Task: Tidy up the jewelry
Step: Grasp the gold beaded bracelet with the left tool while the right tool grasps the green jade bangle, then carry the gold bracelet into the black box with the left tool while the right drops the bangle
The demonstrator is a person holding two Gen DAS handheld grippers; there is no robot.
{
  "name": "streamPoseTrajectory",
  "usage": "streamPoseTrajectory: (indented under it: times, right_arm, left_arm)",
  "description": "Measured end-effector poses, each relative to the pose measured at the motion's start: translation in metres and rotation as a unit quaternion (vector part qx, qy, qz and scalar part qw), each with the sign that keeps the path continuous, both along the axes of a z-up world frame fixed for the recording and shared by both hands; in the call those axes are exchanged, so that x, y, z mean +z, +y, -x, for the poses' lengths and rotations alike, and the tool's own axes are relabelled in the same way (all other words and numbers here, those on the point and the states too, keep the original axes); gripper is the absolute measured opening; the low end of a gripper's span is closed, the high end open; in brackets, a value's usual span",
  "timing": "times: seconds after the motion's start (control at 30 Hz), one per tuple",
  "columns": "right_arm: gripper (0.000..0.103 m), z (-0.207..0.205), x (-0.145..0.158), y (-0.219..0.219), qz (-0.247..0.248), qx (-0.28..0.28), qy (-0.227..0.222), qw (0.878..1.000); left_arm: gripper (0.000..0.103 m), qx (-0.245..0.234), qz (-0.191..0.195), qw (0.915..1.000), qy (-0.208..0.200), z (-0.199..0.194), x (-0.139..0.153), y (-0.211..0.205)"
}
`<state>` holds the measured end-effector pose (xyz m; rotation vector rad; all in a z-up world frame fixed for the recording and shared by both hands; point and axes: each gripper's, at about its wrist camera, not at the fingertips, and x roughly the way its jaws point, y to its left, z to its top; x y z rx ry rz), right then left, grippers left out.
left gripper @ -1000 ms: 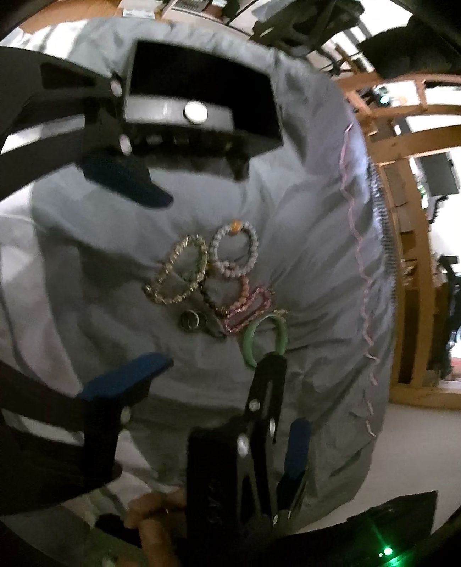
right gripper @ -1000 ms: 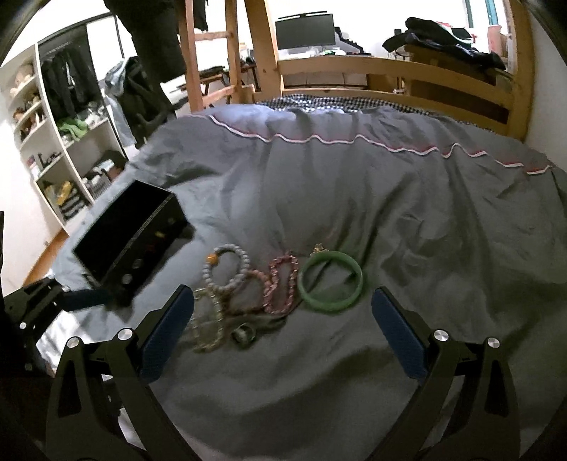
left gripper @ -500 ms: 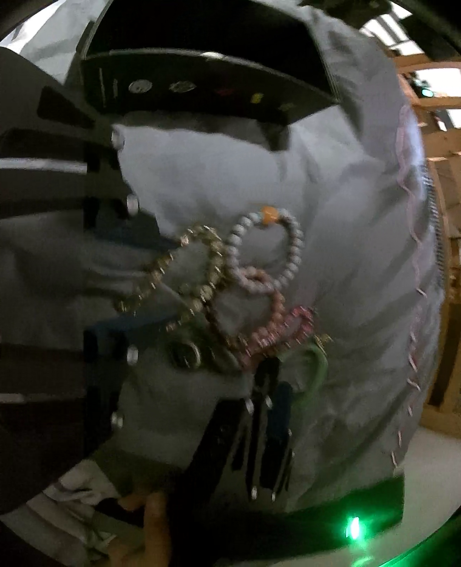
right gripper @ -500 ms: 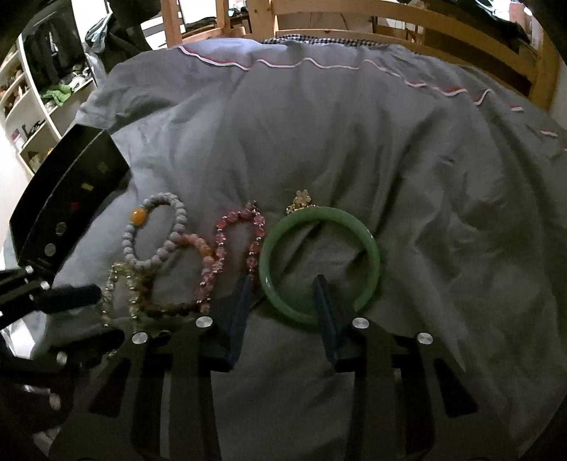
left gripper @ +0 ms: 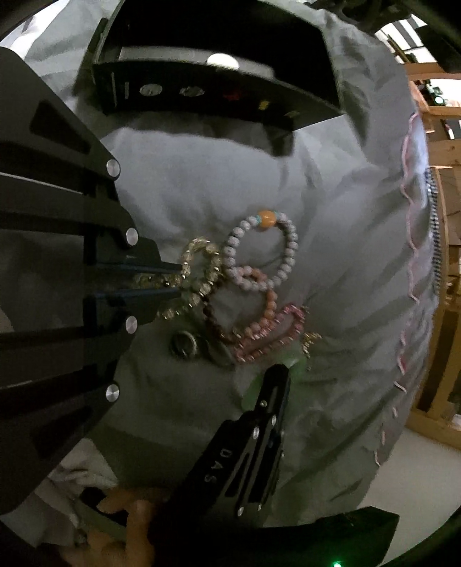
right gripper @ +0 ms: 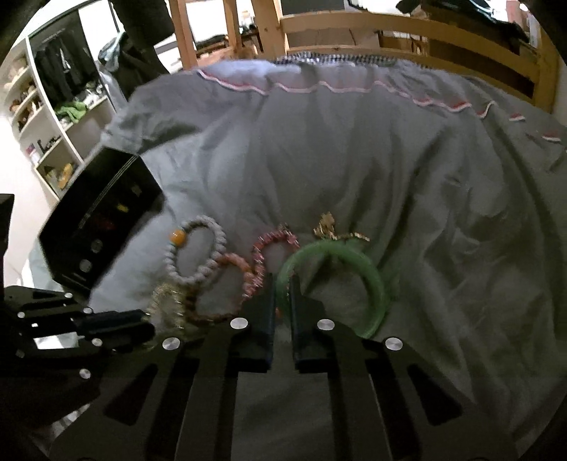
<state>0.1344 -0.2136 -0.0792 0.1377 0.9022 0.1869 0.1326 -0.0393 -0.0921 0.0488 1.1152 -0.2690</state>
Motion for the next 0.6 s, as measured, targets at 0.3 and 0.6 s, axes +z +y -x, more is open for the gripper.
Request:
streamPoseTrajectory:
  times: [0.3, 0.6]
  right_arm:
    - [0.001, 0.009, 0.026, -0.002, -0.020, 0.002, -0.029, 0.999]
    - [0.001, 0.018, 0.047, -0.002, -0.008, 0.003, -0.048, 0.999]
  left_arm:
    - [0.008, 0.012, 0.024, 0.9990, -0.036, 0.010, 0.031, 0.009]
    - [0.008, 0.023, 0.032, 0.9968, -0.070, 0.027, 0.062, 0.025]
